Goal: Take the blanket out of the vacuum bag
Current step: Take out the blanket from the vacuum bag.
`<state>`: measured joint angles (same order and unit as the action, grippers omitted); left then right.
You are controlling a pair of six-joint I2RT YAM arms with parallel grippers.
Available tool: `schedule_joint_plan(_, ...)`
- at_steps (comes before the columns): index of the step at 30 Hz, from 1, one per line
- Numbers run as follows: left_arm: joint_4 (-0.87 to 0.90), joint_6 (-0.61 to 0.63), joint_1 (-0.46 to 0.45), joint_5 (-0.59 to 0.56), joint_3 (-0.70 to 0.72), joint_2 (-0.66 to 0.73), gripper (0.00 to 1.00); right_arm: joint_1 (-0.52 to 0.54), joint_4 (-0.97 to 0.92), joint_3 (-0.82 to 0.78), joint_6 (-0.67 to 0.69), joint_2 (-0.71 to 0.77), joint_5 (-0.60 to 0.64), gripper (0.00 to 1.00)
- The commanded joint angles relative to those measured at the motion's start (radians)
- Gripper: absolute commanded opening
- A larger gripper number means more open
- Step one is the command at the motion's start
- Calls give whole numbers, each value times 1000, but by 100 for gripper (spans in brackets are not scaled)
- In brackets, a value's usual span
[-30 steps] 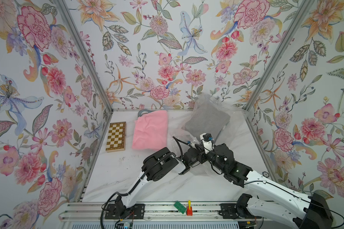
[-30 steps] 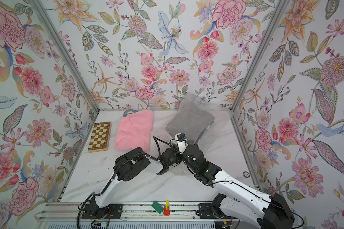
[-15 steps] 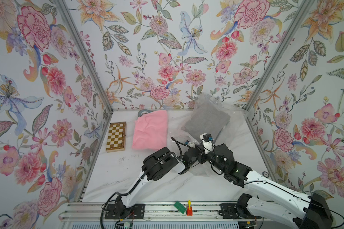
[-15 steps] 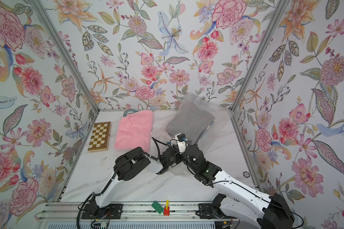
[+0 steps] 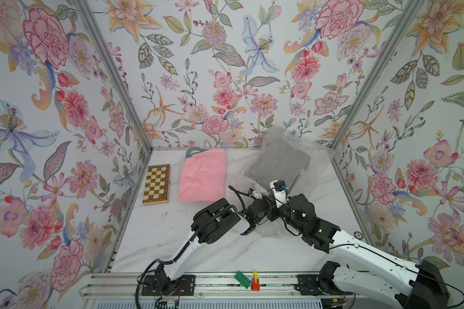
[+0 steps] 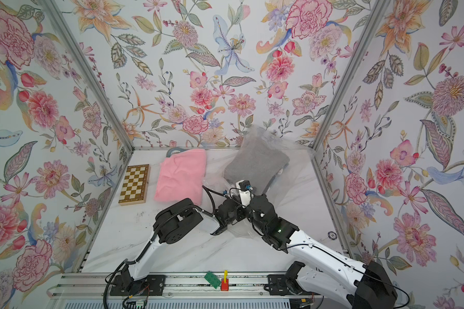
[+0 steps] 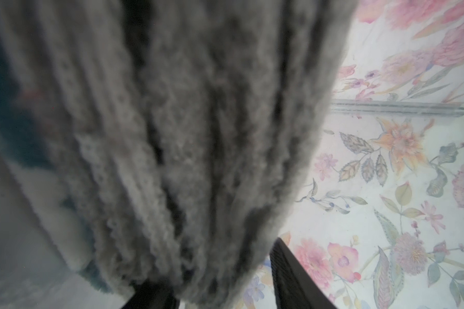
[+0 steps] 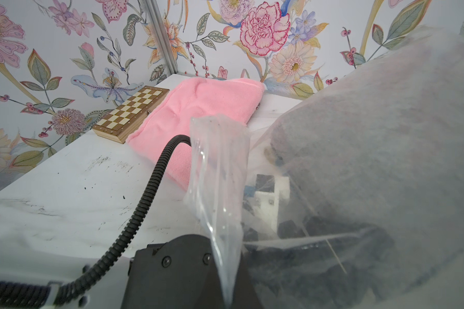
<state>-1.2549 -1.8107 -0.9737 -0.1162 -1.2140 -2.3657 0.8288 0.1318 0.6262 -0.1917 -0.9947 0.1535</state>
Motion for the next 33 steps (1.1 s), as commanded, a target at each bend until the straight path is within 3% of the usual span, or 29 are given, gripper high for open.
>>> schedule_joint_plan(1,-60,16,12,-24,-6,59,52,-3,14,-6,-15,11,-17,0)
schedule_joint_plan(9,-18,5,10,35,19,125,52,-4,29,-5,-21,-2,-20,0)
schedule_joint_plan(24,32,-77,19,8,-11,37,53,-6,19,-13,-28,1,-19,0)
schedule_joint_plan(30,31,-39,48,16,-120,-26,36,-15,-5,-17,-24,10,-24,0)
schedule_joint_plan(33,42,-34,52,22,-178,-49,33,-25,-23,-17,-23,19,-23,0)
